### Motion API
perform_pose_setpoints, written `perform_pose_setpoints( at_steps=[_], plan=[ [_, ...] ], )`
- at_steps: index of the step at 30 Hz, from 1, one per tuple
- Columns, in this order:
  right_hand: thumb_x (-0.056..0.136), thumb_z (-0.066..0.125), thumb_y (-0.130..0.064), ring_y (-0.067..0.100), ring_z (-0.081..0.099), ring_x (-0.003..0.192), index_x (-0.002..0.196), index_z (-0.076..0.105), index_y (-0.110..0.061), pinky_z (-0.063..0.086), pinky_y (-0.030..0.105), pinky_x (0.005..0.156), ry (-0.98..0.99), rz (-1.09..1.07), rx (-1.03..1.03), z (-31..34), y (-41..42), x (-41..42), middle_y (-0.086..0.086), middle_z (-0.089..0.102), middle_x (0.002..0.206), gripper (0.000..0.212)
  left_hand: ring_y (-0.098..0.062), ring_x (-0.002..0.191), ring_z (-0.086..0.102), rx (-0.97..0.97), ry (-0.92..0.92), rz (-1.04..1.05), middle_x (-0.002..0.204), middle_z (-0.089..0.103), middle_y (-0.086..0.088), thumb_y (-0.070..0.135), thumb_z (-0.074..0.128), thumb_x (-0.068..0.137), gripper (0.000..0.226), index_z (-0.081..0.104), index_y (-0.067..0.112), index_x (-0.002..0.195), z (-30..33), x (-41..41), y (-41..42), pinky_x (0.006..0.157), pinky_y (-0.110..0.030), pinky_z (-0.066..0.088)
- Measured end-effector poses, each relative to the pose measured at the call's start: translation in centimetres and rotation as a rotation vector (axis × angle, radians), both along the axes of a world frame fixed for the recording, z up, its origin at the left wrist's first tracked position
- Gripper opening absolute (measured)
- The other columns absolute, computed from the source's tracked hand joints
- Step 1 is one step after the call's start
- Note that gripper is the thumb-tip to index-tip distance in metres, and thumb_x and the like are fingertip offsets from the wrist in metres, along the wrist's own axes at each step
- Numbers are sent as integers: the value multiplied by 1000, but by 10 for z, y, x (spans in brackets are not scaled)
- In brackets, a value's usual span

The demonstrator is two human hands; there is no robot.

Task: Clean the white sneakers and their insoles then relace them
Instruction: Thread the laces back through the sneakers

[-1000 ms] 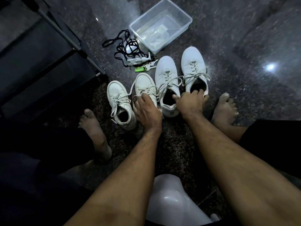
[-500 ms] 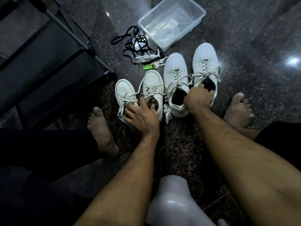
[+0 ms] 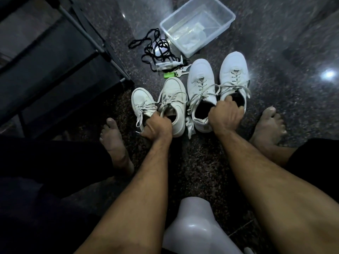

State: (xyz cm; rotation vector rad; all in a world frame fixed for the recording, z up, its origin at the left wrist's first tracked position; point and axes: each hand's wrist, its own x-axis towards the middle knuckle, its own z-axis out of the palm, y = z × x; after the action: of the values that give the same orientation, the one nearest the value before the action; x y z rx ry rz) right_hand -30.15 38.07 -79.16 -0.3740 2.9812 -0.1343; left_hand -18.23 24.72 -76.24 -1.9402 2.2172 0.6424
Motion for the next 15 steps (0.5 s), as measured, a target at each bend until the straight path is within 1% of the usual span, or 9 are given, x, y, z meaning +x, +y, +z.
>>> perform_pose_setpoints(
  at_steps=[4,6,8,11,15],
  plan=[
    [87,51,-25,29,57,97,102,74,-9,35,44,90,49,-77,-50,13,4,5,8,60,111,32,-33,118,55,-22,16,23,128,57,-15,32,48,94,36,63,26,125,17,0,0,109,-53,25],
    [87,50,-26,31,57,97,102,74,-7,35,45,90,66,-117,-87,24,0,3,9,60,111,33,-31,125,51,-4,69,85,130,57,-14,31,47,95,36,63,25,126,30,1,-1,111,-54,22],
    [86,50,-27,32,57,97,102,74,-7,35,44,89,73,-144,-151,39,-9,4,10,60,111,35,-30,128,49,-10,115,129,130,59,-13,31,46,95,36,64,23,125,45,2,-1,111,-53,22],
    [84,51,-30,32,57,98,102,75,-8,34,43,87,103,-111,-230,71,-26,7,9,60,112,36,-32,125,51,-42,181,115,128,62,-12,32,46,94,36,67,21,122,72,4,-3,109,-51,24],
    [85,49,-34,31,58,97,100,75,-9,36,42,86,179,20,-245,123,-39,10,8,62,109,39,-32,122,53,-116,236,56,125,65,-11,32,49,91,36,68,20,119,122,19,-6,111,-55,25]
  ],
)
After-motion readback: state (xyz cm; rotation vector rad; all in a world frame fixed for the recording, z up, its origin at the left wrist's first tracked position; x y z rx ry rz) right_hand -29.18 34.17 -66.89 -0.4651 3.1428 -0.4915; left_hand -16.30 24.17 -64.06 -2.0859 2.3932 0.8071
